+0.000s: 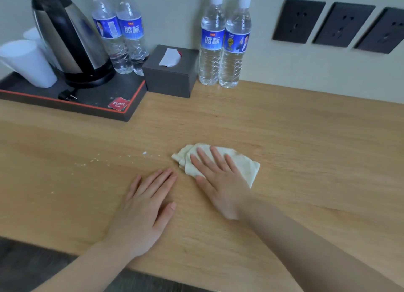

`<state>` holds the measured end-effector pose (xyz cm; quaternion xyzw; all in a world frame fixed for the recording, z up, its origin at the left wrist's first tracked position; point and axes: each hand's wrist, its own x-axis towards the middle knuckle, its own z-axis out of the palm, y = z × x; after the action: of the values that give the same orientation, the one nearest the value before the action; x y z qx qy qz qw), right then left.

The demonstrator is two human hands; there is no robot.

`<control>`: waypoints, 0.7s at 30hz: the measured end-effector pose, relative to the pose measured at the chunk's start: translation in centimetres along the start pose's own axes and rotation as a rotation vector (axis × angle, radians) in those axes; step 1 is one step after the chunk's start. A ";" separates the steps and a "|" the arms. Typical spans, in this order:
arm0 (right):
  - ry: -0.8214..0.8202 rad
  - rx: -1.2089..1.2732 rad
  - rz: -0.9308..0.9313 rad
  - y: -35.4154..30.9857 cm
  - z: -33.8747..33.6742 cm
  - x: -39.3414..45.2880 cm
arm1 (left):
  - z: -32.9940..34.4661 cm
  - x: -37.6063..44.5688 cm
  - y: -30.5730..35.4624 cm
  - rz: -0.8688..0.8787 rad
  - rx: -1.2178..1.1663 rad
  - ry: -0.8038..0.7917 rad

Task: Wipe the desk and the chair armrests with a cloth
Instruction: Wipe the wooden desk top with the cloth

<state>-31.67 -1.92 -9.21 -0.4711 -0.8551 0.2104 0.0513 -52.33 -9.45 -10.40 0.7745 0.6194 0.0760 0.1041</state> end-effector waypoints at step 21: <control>0.219 0.019 0.581 -6.0 3.7 2.8 | -1.9 -3.3 -6.7 -0.002 -0.058 0.011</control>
<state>-38.92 -3.57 -10.44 -0.7153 -0.6719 0.1723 0.0855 -59.85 -11.16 -10.19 0.7700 0.6183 0.0978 0.1233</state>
